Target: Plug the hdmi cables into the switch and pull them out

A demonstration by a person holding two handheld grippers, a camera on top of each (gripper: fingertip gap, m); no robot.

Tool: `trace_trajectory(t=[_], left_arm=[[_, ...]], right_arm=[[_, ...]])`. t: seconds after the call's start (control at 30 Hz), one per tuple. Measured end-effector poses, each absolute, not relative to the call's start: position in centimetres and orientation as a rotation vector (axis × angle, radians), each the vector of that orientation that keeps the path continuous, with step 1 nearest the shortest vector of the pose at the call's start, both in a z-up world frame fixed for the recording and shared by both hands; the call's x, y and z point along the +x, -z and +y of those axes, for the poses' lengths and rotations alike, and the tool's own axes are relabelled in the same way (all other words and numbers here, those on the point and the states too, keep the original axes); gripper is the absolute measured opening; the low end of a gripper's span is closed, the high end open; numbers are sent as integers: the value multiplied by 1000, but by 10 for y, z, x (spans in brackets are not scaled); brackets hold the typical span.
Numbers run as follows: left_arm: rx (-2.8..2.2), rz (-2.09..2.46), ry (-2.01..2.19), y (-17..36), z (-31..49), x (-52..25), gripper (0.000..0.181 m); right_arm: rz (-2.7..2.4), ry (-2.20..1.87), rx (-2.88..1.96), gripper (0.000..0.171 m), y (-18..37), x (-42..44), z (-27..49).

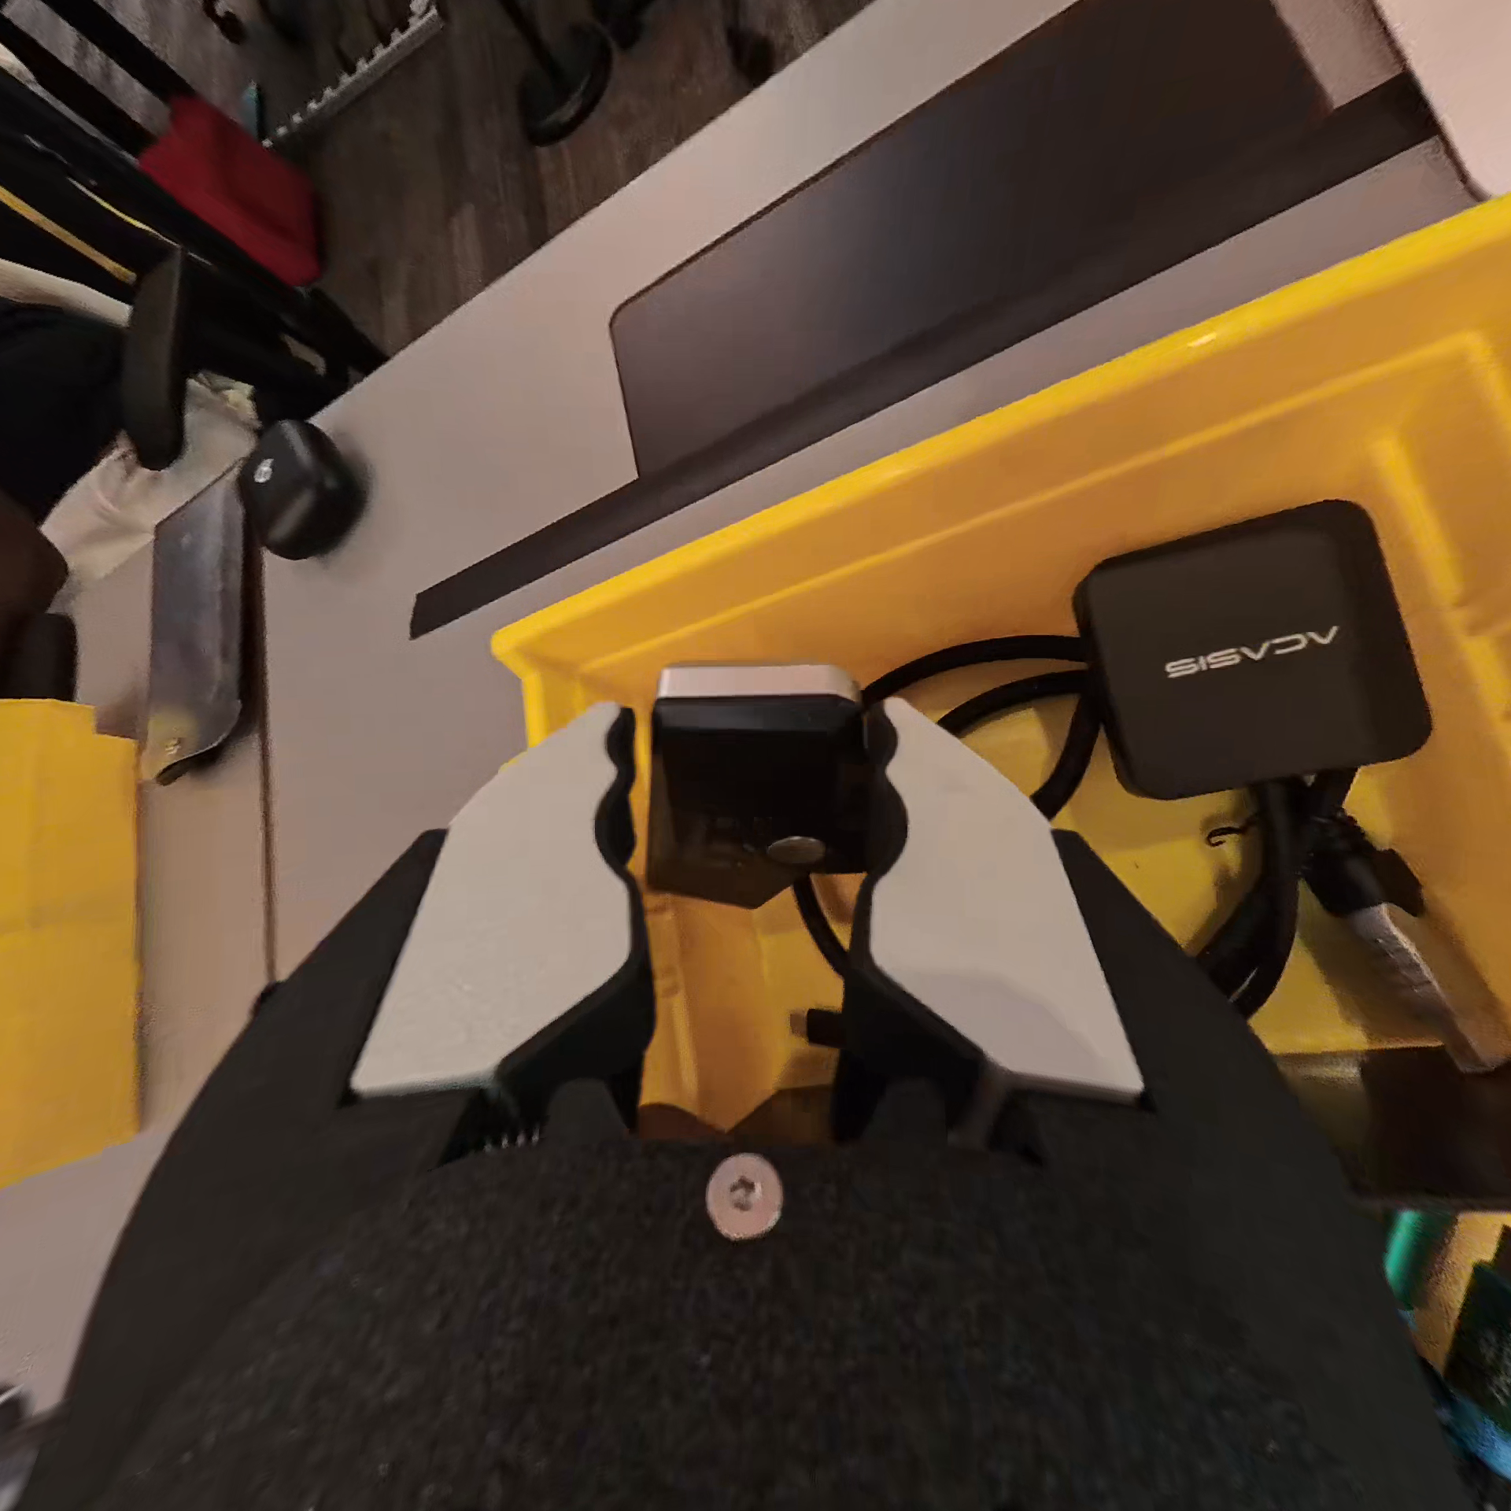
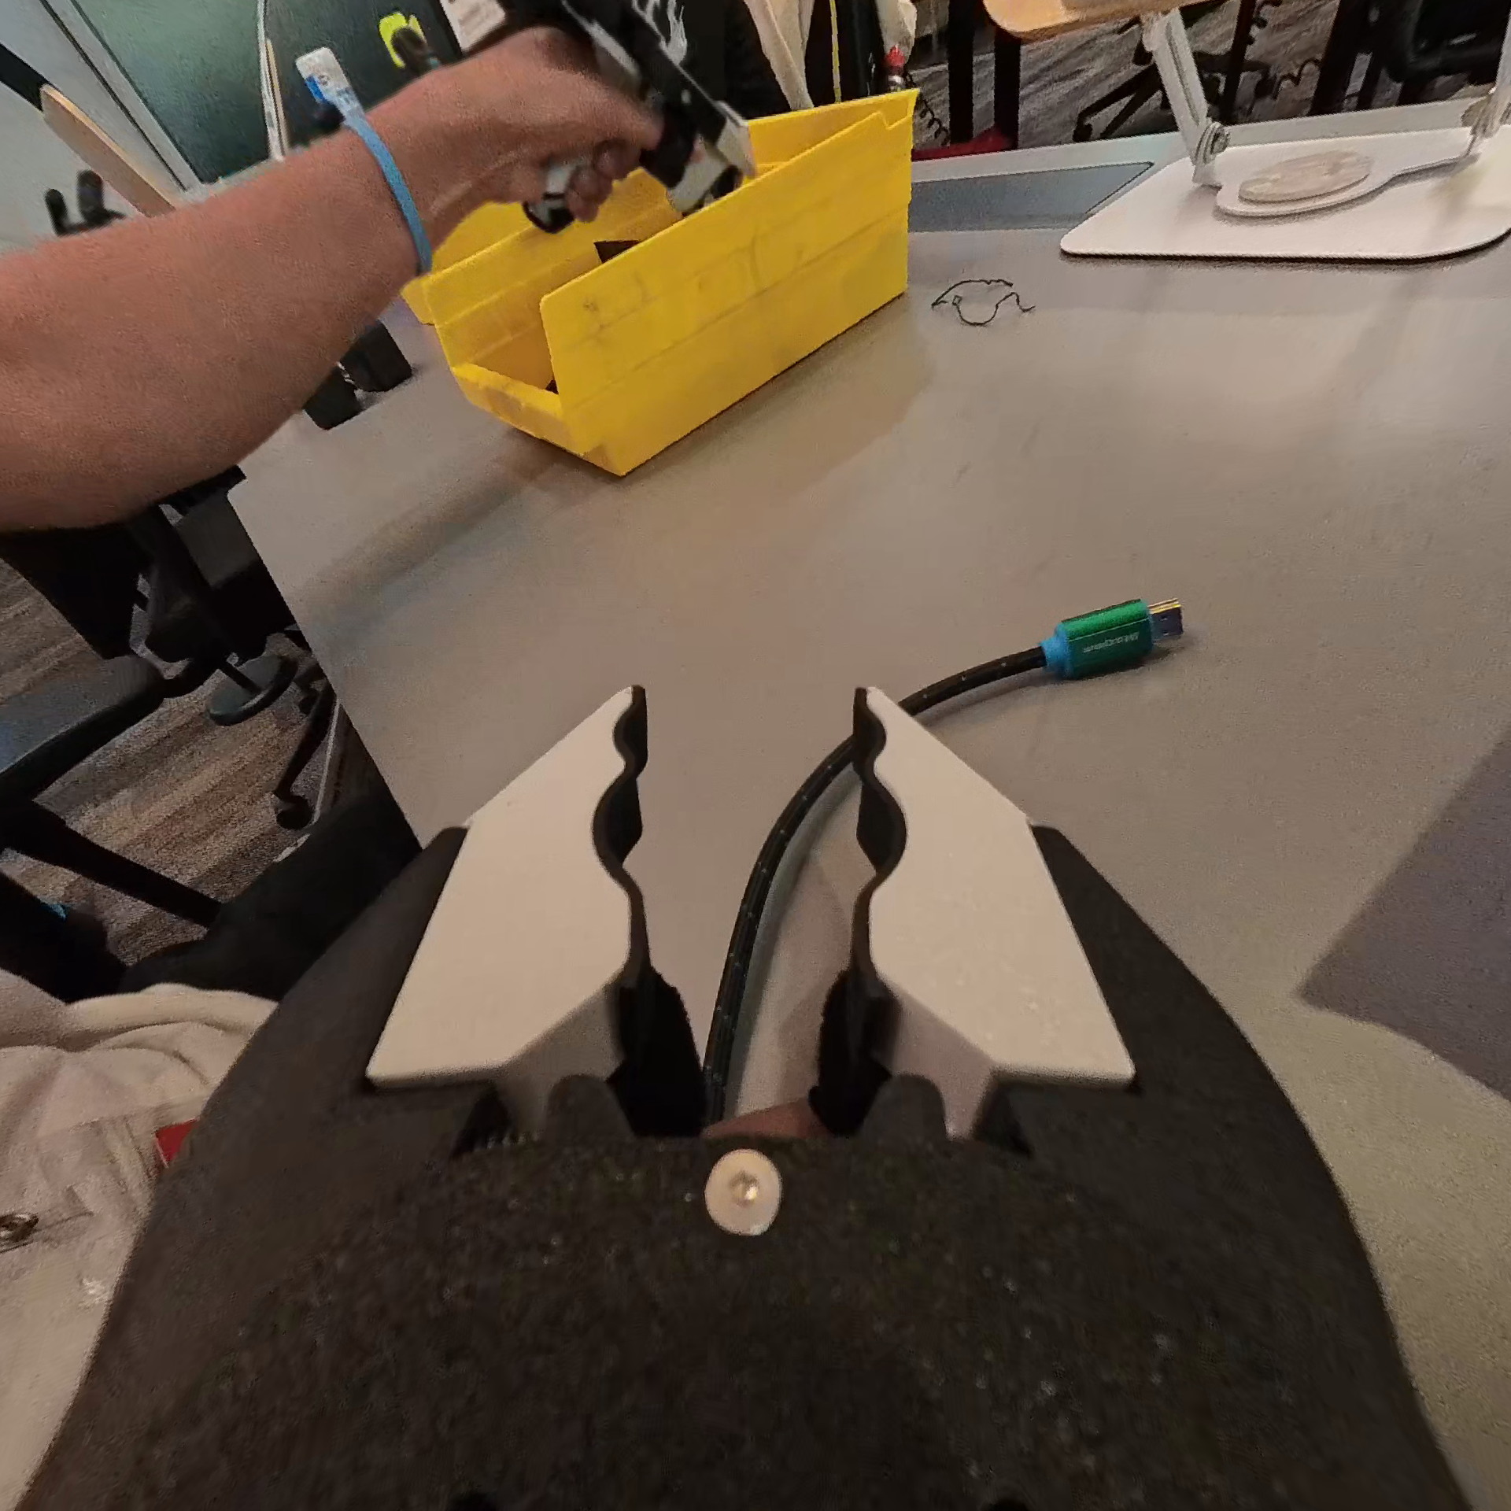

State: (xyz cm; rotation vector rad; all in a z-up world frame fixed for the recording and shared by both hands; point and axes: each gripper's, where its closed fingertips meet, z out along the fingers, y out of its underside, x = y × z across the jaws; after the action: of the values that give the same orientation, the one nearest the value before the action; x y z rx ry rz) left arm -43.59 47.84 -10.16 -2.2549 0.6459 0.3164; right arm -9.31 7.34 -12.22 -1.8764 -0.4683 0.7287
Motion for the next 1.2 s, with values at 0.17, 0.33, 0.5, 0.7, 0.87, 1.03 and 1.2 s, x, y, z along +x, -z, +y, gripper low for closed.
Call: trace_trajectory(t=[0.17, 0.33, 0.5, 0.7, 0.87, 1.03, 1.2], left_arm=[[-2199, 676, -299, 91, 480, -435, 50], [-1856, 755, -590, 2, 463, -439, 50], [-1501, 886, -884, -87, 436, -437, 50], [-1149, 982, -892, -174, 379, -409, 50], [-895, 1057, -813, -247, 309, -362, 50], [-800, 1176, -368, -280, 236, -300, 50], [-808, 1240, 42, -255, 201, -254, 50]], right_arm=[[-482, -716, -1883, 50, 124, -94, 73], [-460, -731, -1878, 50, 119, -91, 72], [-425, -771, -1857, 50, 111, -87, 74], [-406, -879, -1797, 51, 92, -87, 73], [-428, -1064, -1723, 52, 57, -95, 79], [-450, -1234, -1597, 52, 6, -100, 94], [-530, -1410, -1461, 54, -44, -112, 110]])
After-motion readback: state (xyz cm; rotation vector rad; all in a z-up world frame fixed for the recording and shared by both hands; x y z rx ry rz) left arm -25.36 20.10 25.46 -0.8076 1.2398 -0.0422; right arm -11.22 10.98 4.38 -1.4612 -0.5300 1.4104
